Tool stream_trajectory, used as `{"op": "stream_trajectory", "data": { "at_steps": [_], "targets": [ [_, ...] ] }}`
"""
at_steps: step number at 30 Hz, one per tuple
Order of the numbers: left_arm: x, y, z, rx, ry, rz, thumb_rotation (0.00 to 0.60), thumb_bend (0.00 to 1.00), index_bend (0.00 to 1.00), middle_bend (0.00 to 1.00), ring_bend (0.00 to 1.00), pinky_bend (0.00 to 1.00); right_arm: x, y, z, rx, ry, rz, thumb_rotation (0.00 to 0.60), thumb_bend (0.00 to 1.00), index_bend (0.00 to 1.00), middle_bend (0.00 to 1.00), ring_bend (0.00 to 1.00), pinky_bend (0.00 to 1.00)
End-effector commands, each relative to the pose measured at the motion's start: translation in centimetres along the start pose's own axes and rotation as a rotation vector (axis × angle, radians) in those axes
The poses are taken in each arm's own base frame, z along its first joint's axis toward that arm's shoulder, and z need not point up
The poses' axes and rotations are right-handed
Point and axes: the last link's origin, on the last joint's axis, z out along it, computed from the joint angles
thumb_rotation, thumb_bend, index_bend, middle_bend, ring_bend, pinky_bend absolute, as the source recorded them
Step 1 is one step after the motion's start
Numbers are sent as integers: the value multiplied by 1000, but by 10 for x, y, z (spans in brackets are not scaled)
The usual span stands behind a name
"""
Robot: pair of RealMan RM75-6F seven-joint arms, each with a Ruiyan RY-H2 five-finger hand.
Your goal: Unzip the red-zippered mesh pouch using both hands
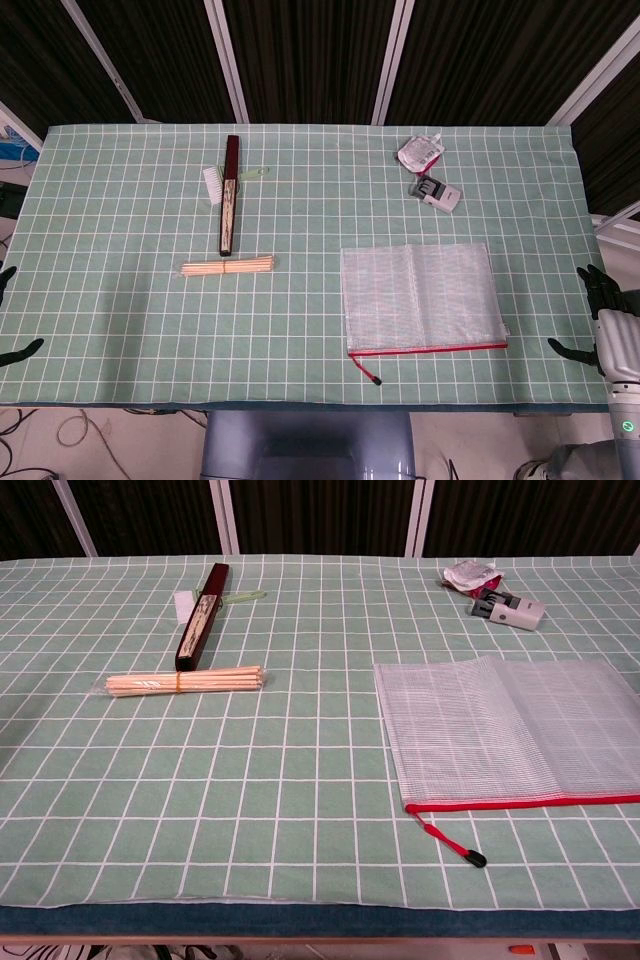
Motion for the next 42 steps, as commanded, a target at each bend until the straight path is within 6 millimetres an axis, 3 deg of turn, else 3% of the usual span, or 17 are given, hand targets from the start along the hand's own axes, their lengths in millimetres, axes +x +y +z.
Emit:
{"op": "stream_trajectory", "data": {
  "at_steps": [1, 16, 24, 26, 31, 34, 42],
  "targets": [
    [0, 0, 0, 1, -1, -1, 600, 11, 0, 0, 0, 0, 0, 0, 0, 1, 1, -1, 600, 101, 0, 0, 0, 211],
    [-1, 1, 0, -3, 0, -2, 600, 11, 0, 0, 0, 0, 0, -3, 0, 24, -1, 7, 600, 101, 0, 0, 0, 211],
    [-3, 3, 3, 0, 4, 6, 600, 11, 0, 0, 0, 0, 12, -26, 8, 150, 45, 61, 600, 102, 0, 22, 24, 224],
    [-3, 3, 3, 4, 3, 7, 600, 11, 0, 0, 0, 0, 14, -32, 11, 176, 52, 70, 600, 104, 0, 109, 105, 282],
    [-4, 3, 4, 10, 2, 13, 600, 11, 0, 0, 0, 0, 11, -60, 21, 282, 4, 95, 600, 150, 32, 518, 516, 579],
    [-4, 4, 4, 15, 4, 16, 600, 11, 0, 0, 0, 0, -3, -100, 27, 390, -66, 89, 600, 173, 107, 659, 657, 664],
    [-4, 3, 5, 29, 8, 19, 600, 11, 0, 0, 0, 0, -32, -155, 30, 451, -187, 123, 600, 214, 307, 945, 928, 851]
  ]
}}
